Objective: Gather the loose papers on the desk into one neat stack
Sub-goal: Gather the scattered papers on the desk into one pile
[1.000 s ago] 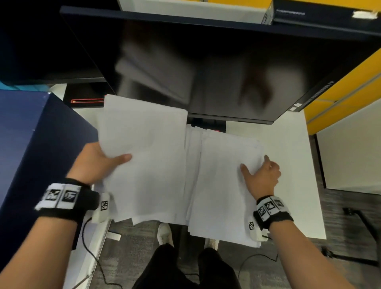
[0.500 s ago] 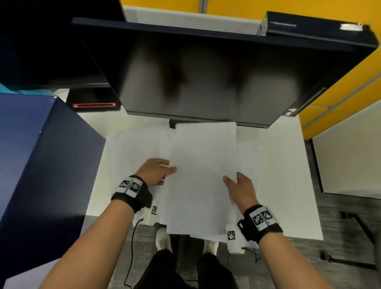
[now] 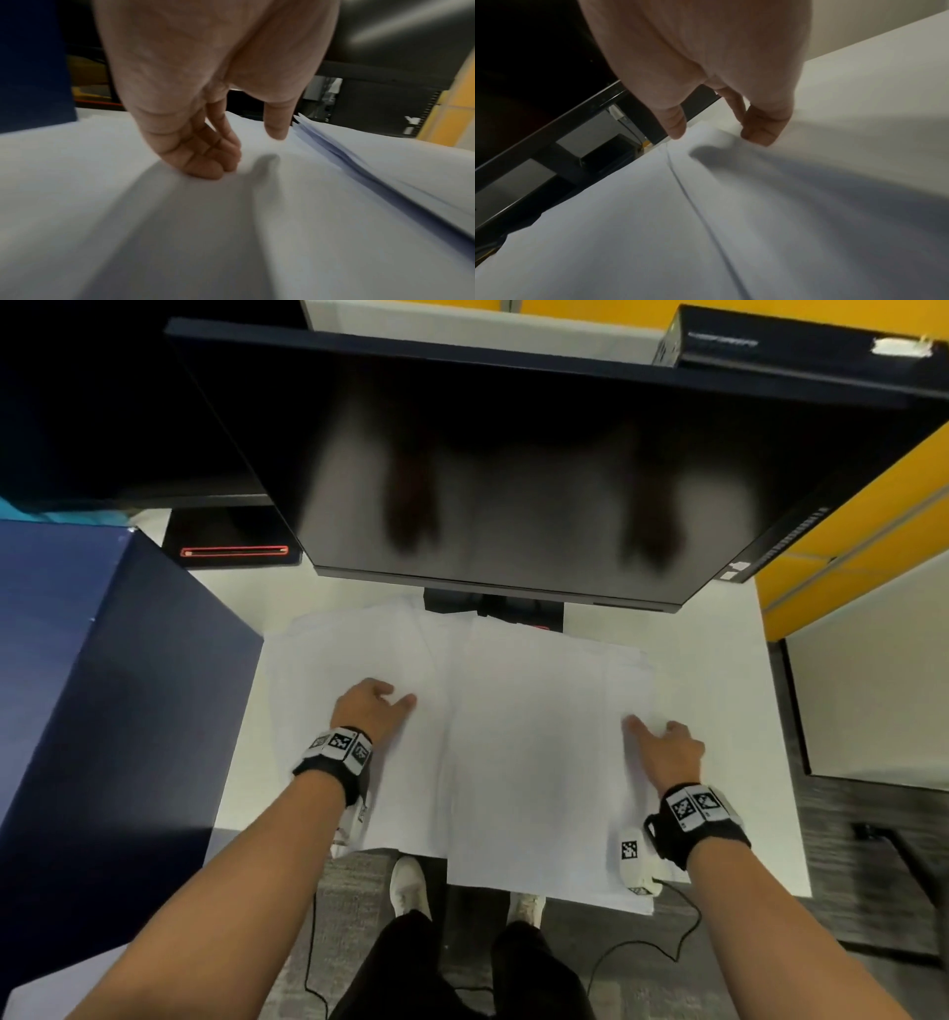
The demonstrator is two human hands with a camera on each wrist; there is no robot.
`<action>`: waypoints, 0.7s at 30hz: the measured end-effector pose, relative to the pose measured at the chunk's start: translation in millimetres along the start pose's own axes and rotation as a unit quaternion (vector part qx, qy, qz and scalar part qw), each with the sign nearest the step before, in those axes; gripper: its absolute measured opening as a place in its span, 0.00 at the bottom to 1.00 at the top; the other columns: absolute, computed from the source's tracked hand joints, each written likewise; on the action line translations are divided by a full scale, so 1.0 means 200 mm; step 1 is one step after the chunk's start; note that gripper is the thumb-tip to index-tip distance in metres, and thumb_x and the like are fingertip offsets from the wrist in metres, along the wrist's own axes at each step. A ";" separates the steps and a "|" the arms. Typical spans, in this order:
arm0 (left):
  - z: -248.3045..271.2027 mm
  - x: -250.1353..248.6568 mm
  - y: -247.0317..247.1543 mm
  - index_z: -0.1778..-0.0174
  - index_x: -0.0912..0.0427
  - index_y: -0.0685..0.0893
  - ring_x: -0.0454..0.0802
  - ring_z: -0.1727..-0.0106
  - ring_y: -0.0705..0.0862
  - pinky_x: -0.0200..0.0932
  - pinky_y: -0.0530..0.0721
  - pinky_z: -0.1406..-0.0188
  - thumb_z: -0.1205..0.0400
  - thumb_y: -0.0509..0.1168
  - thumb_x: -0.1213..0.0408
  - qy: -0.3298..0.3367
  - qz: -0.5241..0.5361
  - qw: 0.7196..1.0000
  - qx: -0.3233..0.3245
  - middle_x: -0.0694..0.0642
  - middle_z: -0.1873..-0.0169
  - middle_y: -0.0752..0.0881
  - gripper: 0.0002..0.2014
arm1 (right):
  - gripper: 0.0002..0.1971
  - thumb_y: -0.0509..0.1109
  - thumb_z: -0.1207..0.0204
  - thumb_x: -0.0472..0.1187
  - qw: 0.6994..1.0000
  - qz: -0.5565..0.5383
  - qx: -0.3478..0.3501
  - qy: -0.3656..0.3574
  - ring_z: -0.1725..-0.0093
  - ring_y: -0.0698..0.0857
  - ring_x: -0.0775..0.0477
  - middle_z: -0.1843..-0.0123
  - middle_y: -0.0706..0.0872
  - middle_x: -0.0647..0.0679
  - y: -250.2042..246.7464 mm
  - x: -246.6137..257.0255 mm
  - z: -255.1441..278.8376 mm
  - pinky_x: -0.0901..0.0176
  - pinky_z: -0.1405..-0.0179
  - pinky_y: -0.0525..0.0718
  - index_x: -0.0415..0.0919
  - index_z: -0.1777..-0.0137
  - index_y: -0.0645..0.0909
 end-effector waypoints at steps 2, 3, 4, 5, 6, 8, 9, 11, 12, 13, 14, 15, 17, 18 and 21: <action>0.03 -0.09 0.10 0.36 0.53 0.85 0.55 0.38 0.86 0.43 0.80 0.38 0.23 0.69 0.40 0.032 -0.005 0.999 0.035 0.52 0.44 0.88 0.25 | 0.44 0.71 0.25 0.60 0.998 0.035 0.021 -0.038 0.26 0.73 0.28 0.21 0.62 0.33 0.08 0.08 0.00 0.41 0.26 0.74 0.35 0.17 0.62; 0.05 -0.13 0.17 0.34 0.54 0.85 0.55 0.37 0.86 0.45 0.81 0.36 0.21 0.68 0.40 0.052 -0.015 0.997 0.057 0.52 0.41 0.88 0.26 | 0.42 0.71 0.25 0.58 0.996 0.049 0.034 -0.060 0.27 0.74 0.27 0.22 0.64 0.32 0.13 0.12 0.02 0.40 0.26 0.75 0.35 0.18 0.63; 0.07 -0.16 0.23 0.31 0.56 0.83 0.56 0.36 0.85 0.47 0.81 0.33 0.20 0.65 0.39 0.068 -0.024 0.994 0.078 0.53 0.37 0.88 0.28 | 0.40 0.71 0.25 0.56 0.994 0.056 0.052 -0.082 0.28 0.75 0.28 0.24 0.66 0.32 0.18 0.16 0.03 0.40 0.27 0.76 0.35 0.19 0.64; 0.08 -0.18 0.28 0.28 0.57 0.81 0.58 0.33 0.84 0.50 0.80 0.31 0.20 0.64 0.39 0.077 -0.030 0.992 0.093 0.55 0.34 0.86 0.31 | 0.39 0.72 0.26 0.56 0.991 0.060 0.071 -0.093 0.28 0.76 0.29 0.25 0.69 0.33 0.22 0.19 0.05 0.41 0.27 0.76 0.37 0.20 0.66; 0.09 -0.19 0.31 0.27 0.58 0.79 0.59 0.32 0.83 0.52 0.80 0.31 0.20 0.62 0.39 0.075 -0.035 0.992 0.100 0.56 0.32 0.85 0.32 | 0.41 0.71 0.30 0.58 0.989 0.058 0.083 -0.108 0.29 0.77 0.30 0.26 0.71 0.35 0.25 0.20 0.06 0.41 0.27 0.77 0.38 0.20 0.67; 0.10 -0.19 0.27 0.29 0.58 0.79 0.58 0.35 0.84 0.50 0.81 0.33 0.19 0.63 0.41 0.072 -0.035 0.993 0.083 0.56 0.34 0.86 0.29 | 0.44 0.71 0.35 0.62 0.989 0.045 0.087 -0.112 0.30 0.79 0.33 0.27 0.75 0.36 0.25 0.19 0.05 0.41 0.28 0.78 0.41 0.20 0.69; 0.11 -0.16 0.23 0.31 0.56 0.80 0.56 0.37 0.85 0.46 0.81 0.36 0.19 0.64 0.41 0.069 -0.038 0.994 0.072 0.54 0.37 0.87 0.27 | 0.42 0.72 0.32 0.60 0.991 0.040 0.080 -0.102 0.30 0.79 0.34 0.26 0.76 0.36 0.21 0.18 0.05 0.42 0.28 0.78 0.40 0.20 0.69; 0.14 -0.09 0.15 0.35 0.55 0.83 0.55 0.40 0.86 0.42 0.80 0.43 0.19 0.64 0.40 0.060 -0.079 0.993 0.071 0.53 0.41 0.88 0.25 | 0.38 0.71 0.26 0.55 0.992 0.062 0.065 -0.087 0.30 0.80 0.34 0.25 0.75 0.35 0.15 0.11 0.03 0.44 0.28 0.78 0.37 0.20 0.68; 0.17 -0.05 0.14 0.39 0.56 0.86 0.55 0.42 0.87 0.42 0.79 0.46 0.18 0.63 0.39 0.065 -0.119 0.987 0.089 0.54 0.44 0.89 0.25 | 0.36 0.70 0.24 0.55 0.991 0.083 0.064 -0.086 0.32 0.81 0.33 0.26 0.75 0.34 0.13 0.07 0.04 0.44 0.30 0.79 0.35 0.21 0.69; 0.21 -0.03 0.14 0.43 0.59 0.88 0.55 0.45 0.87 0.42 0.80 0.48 0.17 0.62 0.40 0.076 -0.159 0.978 0.111 0.55 0.48 0.90 0.25 | 0.34 0.69 0.24 0.55 0.988 0.104 0.069 -0.086 0.36 0.82 0.33 0.28 0.77 0.32 0.14 0.04 0.06 0.44 0.32 0.81 0.33 0.24 0.72; 0.24 -0.01 0.16 0.46 0.61 0.89 0.55 0.48 0.88 0.42 0.82 0.49 0.16 0.61 0.42 0.086 -0.181 0.971 0.129 0.57 0.51 0.91 0.24 | 0.32 0.69 0.23 0.55 0.985 0.123 0.074 -0.100 0.39 0.83 0.32 0.31 0.77 0.30 0.16 0.02 0.09 0.45 0.35 0.82 0.30 0.28 0.73; 0.28 -0.01 0.19 0.48 0.62 0.90 0.54 0.50 0.89 0.43 0.84 0.48 0.15 0.62 0.44 0.096 -0.185 0.968 0.141 0.58 0.54 0.92 0.23 | 0.30 0.69 0.22 0.52 0.980 0.144 0.079 -0.114 0.40 0.83 0.32 0.33 0.77 0.29 0.20 0.01 0.13 0.47 0.36 0.82 0.28 0.31 0.73; 0.32 -0.03 0.27 0.52 0.63 0.90 0.54 0.51 0.90 0.45 0.87 0.46 0.15 0.63 0.50 0.111 -0.177 0.966 0.154 0.58 0.56 0.93 0.19 | 0.27 0.68 0.19 0.46 0.972 0.172 0.090 -0.129 0.37 0.80 0.31 0.32 0.74 0.28 0.29 0.00 0.21 0.51 0.36 0.79 0.25 0.29 0.70; 0.33 -0.04 0.29 0.56 0.63 0.90 0.54 0.52 0.90 0.44 0.87 0.47 0.15 0.63 0.51 0.117 -0.177 0.965 0.155 0.58 0.58 0.93 0.18 | 0.28 0.68 0.19 0.44 0.972 0.174 0.090 -0.130 0.36 0.79 0.30 0.31 0.73 0.28 0.31 0.00 0.23 0.51 0.35 0.78 0.26 0.27 0.68; 0.28 0.00 0.23 0.56 0.56 0.89 0.53 0.47 0.89 0.39 0.83 0.51 0.18 0.66 0.46 0.093 -0.149 0.975 0.138 0.53 0.55 0.91 0.16 | 0.33 0.70 0.22 0.46 0.985 0.128 0.069 -0.096 0.30 0.77 0.30 0.27 0.73 0.31 0.25 -0.02 0.22 0.47 0.30 0.76 0.33 0.21 0.66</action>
Point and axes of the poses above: each hand's wrist, its own z-axis away from the middle knuckle, its own y-axis out of the palm, x = y × z, the point moved 5 cm from there along -z, towards the middle knuckle
